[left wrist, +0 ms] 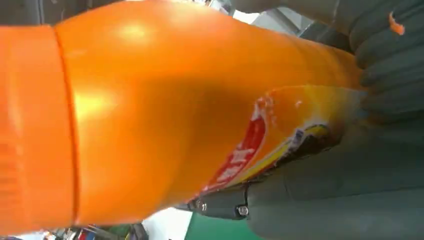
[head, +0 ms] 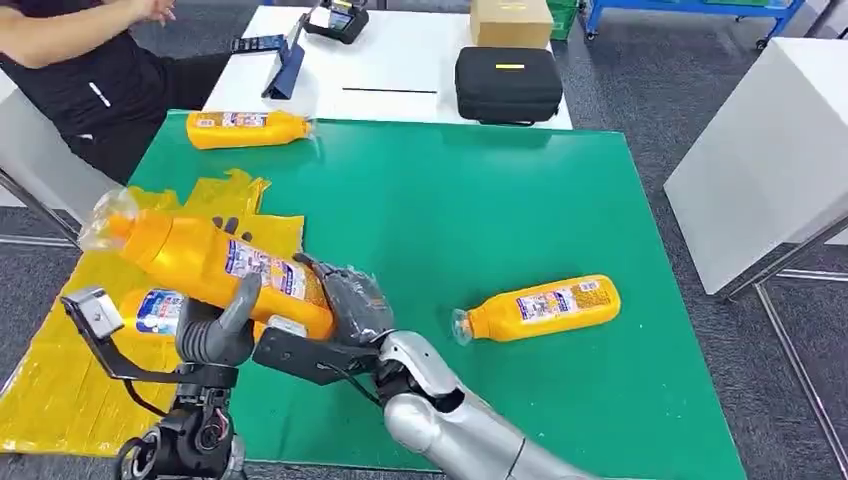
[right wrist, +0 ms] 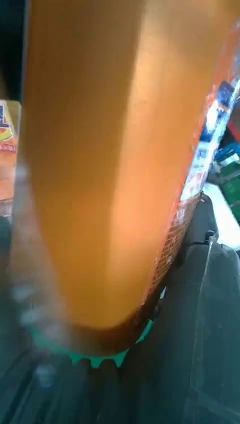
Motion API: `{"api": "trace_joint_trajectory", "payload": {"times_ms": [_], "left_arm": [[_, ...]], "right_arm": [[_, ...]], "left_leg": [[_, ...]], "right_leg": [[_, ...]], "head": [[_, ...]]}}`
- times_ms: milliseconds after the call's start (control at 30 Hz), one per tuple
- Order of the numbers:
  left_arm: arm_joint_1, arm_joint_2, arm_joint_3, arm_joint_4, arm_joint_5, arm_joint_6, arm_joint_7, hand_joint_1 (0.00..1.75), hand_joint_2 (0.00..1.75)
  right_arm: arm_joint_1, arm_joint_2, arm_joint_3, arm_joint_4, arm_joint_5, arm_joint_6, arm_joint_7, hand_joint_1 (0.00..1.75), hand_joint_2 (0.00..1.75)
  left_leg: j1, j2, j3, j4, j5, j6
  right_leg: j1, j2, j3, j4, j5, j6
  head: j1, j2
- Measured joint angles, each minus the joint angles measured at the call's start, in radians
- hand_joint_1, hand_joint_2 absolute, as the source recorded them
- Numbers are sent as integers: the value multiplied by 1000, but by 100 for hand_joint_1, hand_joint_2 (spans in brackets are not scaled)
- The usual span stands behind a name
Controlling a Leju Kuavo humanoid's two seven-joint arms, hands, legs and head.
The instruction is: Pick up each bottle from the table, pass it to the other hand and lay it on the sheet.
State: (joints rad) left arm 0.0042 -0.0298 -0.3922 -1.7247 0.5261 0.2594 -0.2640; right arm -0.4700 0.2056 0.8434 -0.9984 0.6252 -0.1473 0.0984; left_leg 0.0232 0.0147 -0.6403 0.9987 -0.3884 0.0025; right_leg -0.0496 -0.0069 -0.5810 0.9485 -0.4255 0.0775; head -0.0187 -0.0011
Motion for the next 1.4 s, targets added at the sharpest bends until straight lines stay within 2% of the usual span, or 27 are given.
{"api": "trace_joint_trajectory", "payload": {"times_ms": [333, 367, 400, 1400], "left_arm": [[38, 26, 6, -8, 8, 5, -1, 0, 175], [43, 28, 7, -8, 8, 5, -2, 31, 175], [46, 29, 9, -8, 8, 5, -2, 175, 175], [100, 29, 32, -8, -19, 2, -46, 175, 175]], "right_arm": [[-52, 33, 98, 89, 33, 0, 0, 175, 175], [-55, 36, 106, 95, 33, 0, -1, 175, 175], [-58, 38, 111, 99, 32, 0, -2, 175, 175], [-75, 43, 187, 177, -46, -87, -12, 175, 175]], "left_leg": [[0, 0, 0, 0, 0, 0], [0, 0, 0, 0, 0, 0], [0, 0, 0, 0, 0, 0], [0, 1, 0, 0, 0, 0]], "right_leg": [[0, 0, -1, 0, 0, 0], [0, 0, -1, 0, 0, 0], [0, 0, -1, 0, 0, 0], [0, 0, -2, 0, 0, 0]], "head": [[-1, 0], [-1, 0], [-1, 0], [-1, 0]]}}
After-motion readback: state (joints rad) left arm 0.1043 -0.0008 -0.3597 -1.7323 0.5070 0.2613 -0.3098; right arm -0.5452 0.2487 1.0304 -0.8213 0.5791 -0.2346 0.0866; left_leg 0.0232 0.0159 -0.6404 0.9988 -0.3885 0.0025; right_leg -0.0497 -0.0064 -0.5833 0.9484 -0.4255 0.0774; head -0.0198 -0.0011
